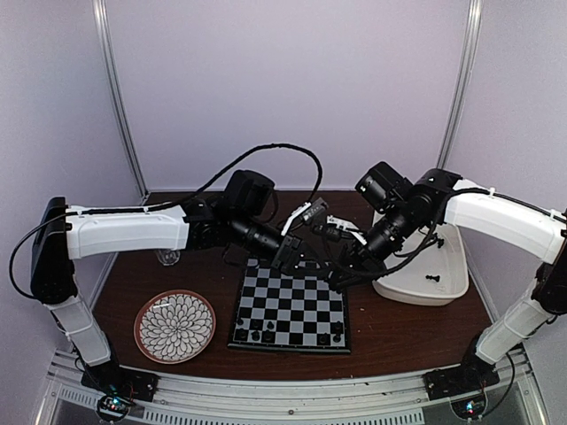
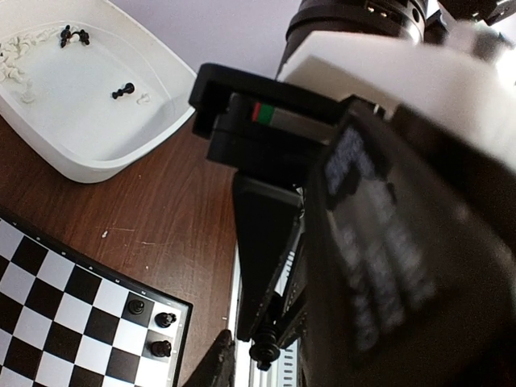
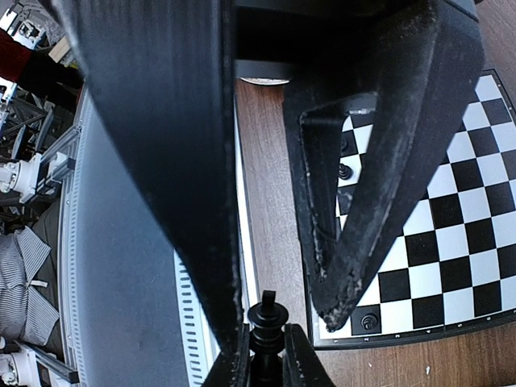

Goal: Set up the chess pieces on the board
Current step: Pass from the right arm to the left

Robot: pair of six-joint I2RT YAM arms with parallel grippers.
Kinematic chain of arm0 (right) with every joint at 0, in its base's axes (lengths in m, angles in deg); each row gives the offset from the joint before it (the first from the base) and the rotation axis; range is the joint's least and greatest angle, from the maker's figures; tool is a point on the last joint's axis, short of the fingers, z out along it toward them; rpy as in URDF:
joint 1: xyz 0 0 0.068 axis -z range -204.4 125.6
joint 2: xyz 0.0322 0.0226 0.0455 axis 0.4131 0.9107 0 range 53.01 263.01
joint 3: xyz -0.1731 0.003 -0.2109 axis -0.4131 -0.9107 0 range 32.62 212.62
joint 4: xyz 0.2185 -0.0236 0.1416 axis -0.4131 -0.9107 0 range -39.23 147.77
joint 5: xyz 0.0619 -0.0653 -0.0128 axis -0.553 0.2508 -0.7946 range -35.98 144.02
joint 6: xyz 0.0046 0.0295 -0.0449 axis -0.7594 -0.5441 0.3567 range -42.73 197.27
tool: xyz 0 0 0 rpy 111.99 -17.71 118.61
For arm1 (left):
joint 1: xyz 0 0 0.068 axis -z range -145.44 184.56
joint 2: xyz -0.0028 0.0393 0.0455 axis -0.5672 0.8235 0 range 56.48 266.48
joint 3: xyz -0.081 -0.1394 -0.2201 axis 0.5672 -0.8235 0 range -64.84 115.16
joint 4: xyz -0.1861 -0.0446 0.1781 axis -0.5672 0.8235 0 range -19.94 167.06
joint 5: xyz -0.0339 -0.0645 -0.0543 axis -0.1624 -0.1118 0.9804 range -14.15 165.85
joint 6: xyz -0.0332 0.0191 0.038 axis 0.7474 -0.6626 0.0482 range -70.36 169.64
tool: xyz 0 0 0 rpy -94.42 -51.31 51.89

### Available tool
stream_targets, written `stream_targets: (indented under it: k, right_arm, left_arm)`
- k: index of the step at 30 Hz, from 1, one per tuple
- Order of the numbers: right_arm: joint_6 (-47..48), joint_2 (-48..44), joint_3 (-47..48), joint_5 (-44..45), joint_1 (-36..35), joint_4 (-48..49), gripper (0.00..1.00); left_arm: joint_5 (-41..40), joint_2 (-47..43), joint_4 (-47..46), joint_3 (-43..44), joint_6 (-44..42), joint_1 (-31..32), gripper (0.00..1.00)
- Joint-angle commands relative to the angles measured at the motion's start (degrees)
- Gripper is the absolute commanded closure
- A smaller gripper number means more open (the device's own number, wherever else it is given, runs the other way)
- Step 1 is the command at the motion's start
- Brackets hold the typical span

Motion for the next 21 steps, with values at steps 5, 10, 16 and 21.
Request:
stream_targets:
  k: [5,10,16,21]
  right_arm:
    - [-2.24,0.22,1.8,-1.82,2.16,1.86,0.86]
    - [-2.64,0.21,1.75,-2.14,2.23,2.31,0.86]
    - [-2.86,0.31,1.92,-2.66,2.3,2.54,0.86]
    - [-2.98,0.14,1.79,-2.71,2.32,2.71,0.86]
  left_arm:
    - [2.35,1.35,-1.47,1.43,-0.02,-0.05,0.73]
    - [2.47,1.59,-2.02,1.48,0.24,0.04,0.75]
    - [2.76,2.6,-2.19,2.41,0.44,0.65,0.73]
    - [3.94,3.45,-2.2,3.18,0.46,0.96,0.79]
